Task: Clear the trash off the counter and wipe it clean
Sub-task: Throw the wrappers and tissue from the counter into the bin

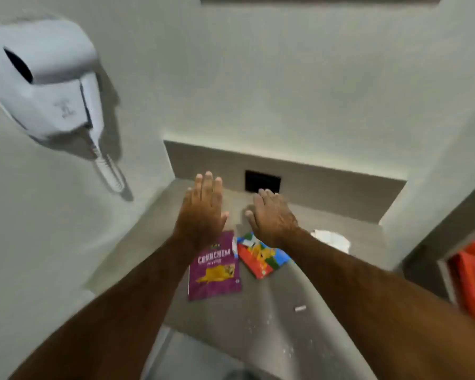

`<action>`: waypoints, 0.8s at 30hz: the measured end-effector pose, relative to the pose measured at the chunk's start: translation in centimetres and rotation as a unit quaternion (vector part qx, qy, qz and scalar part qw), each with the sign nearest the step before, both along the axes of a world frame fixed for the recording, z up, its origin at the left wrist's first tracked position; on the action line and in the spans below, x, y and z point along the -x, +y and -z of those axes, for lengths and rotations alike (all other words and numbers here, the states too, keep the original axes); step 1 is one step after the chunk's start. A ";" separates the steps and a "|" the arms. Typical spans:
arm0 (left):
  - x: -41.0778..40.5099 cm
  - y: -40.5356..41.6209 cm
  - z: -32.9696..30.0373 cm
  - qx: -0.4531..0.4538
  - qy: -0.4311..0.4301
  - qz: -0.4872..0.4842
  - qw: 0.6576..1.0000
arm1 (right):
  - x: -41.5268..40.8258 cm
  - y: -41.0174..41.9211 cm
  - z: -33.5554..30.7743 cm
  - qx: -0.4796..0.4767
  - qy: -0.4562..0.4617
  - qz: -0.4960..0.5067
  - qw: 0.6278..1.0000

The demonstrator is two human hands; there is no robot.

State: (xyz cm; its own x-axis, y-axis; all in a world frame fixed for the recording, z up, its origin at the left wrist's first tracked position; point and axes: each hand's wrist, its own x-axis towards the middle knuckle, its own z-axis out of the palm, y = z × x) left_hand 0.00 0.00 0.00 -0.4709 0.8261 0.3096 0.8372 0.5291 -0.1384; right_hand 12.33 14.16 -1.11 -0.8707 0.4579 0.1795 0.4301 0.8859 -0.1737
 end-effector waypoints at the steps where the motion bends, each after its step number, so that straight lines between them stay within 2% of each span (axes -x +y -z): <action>1: -0.2 -0.6 2.7 0.049 -0.031 -0.017 0.998 | 0.1 -0.2 2.5 0.014 -0.076 0.018 0.997; 4: -0.8 -2.9 10.4 0.189 -0.209 -0.046 0.958 | -0.5 0.1 8.3 0.118 -0.189 0.108 0.969; 5: -0.9 -3.3 12.1 0.209 -0.247 -0.058 0.944 | -0.6 0.4 9.4 0.129 -0.225 0.116 0.959; 7: -1.3 -3.7 14.4 0.220 -0.280 -0.080 0.931 | -0.5 1.3 11.0 0.124 -0.287 0.093 0.945; 9: -1.8 -3.5 15.0 0.213 -0.258 -0.088 0.938 | -0.2 1.7 11.3 0.096 -0.283 0.067 0.952; 14: -2.4 -4.0 14.7 0.167 -0.229 -0.061 0.957 | 0.5 -0.6 11.3 0.064 -0.156 0.054 0.984; 16: -2.5 -4.6 13.9 0.146 -0.254 -0.056 0.954 | -0.1 -1.4 11.1 0.065 -0.104 0.036 0.992; 18: -3.3 -5.3 12.3 0.077 -0.298 -0.082 0.948 | -1.2 -2.3 10.1 0.088 -0.050 0.026 0.995; 20: -4.7 -7.1 10.6 -0.011 -0.282 -0.100 0.954 | -2.9 -4.7 8.4 0.120 0.034 0.021 0.992; 22: -7.6 -11.1 8.9 -0.089 -0.275 -0.089 0.953 | -5.9 -8.6 7.1 0.142 0.122 0.011 0.982; 24: -11.8 -16.6 8.0 -0.139 -0.287 -0.080 0.944 | -10.2 -13.4 7.1 0.170 0.169 -0.026 0.970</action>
State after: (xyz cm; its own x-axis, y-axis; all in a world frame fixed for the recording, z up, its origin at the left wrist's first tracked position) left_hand 11.83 -16.64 -7.97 -0.7387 0.6546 0.1608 0.6388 0.6035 0.4773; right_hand 22.56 0.77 -8.22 -0.8115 0.4984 0.3049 0.2545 0.7713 -0.5833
